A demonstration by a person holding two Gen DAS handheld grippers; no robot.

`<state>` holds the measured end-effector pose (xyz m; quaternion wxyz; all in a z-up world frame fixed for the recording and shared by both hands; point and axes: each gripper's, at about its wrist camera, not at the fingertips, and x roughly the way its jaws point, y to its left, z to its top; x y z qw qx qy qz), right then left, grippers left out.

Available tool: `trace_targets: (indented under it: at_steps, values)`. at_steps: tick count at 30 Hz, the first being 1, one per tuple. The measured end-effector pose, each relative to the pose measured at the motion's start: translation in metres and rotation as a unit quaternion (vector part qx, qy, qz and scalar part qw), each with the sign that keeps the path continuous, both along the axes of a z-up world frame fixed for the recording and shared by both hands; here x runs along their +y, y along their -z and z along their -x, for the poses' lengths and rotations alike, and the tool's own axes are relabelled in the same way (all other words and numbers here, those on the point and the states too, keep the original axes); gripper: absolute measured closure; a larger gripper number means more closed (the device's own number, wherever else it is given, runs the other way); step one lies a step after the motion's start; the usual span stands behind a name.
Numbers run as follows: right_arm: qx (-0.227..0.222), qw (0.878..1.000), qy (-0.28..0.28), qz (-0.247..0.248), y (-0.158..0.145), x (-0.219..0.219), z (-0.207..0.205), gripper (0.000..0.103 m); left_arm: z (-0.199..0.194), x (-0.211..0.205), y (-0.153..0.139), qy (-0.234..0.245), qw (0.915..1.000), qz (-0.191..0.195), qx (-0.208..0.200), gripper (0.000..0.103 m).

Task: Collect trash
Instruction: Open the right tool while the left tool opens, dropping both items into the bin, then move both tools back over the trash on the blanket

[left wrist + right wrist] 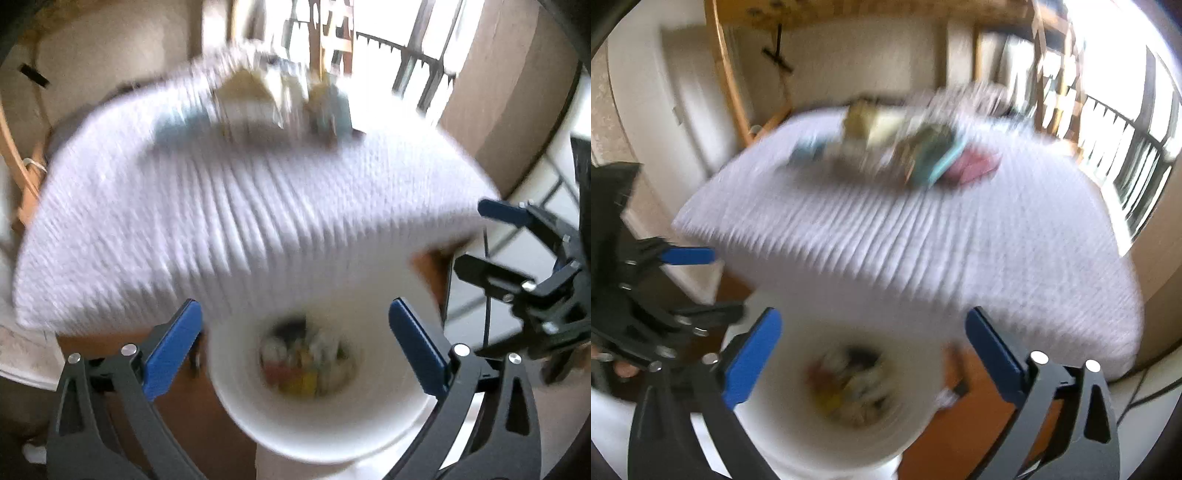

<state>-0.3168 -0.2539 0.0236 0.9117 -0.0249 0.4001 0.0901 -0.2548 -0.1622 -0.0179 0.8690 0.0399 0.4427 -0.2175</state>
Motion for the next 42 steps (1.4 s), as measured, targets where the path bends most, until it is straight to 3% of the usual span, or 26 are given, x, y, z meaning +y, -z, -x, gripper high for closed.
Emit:
trace_targets:
  at_steps: [4, 6, 13, 19, 28, 36, 42]
  values:
    - [-0.060, 0.998, 0.030, 0.023, -0.026, -0.005, -0.015, 0.004, -0.017, 0.012, -0.034, -0.045, 0.9973, -0.006, -0.058, 0.001]
    - [-0.054, 0.998, 0.030, 0.030, -0.029, -0.009, -0.024, 0.004, -0.029, 0.018, -0.044, -0.053, 0.9965, -0.001, -0.065, 0.001]
    - [-0.069, 0.991, -0.019, 0.115, -0.018, -0.003, -0.065, 0.004, -0.084, 0.036, -0.045, -0.081, 0.9952, -0.026, -0.050, 0.001]
    - [-0.056, 0.987, -0.051, 0.144, -0.002, 0.007, -0.106, 0.004, -0.135, 0.046, -0.034, -0.097, 0.9945, -0.033, -0.025, 0.001]
    - [-0.031, 0.985, -0.083, 0.151, 0.015, 0.003, -0.170, 0.004, -0.200, 0.054, -0.015, -0.106, 0.9939, -0.027, 0.008, 0.001]
    - [-0.013, 0.981, -0.128, 0.145, 0.019, 0.002, -0.200, 0.004, -0.222, 0.049, -0.013, -0.094, 0.9954, -0.012, 0.016, 0.002]
    - [-0.006, 0.988, -0.130, 0.078, -0.002, -0.027, -0.200, 0.004, -0.230, 0.053, -0.016, -0.091, 0.9957, 0.000, 0.020, 0.002]
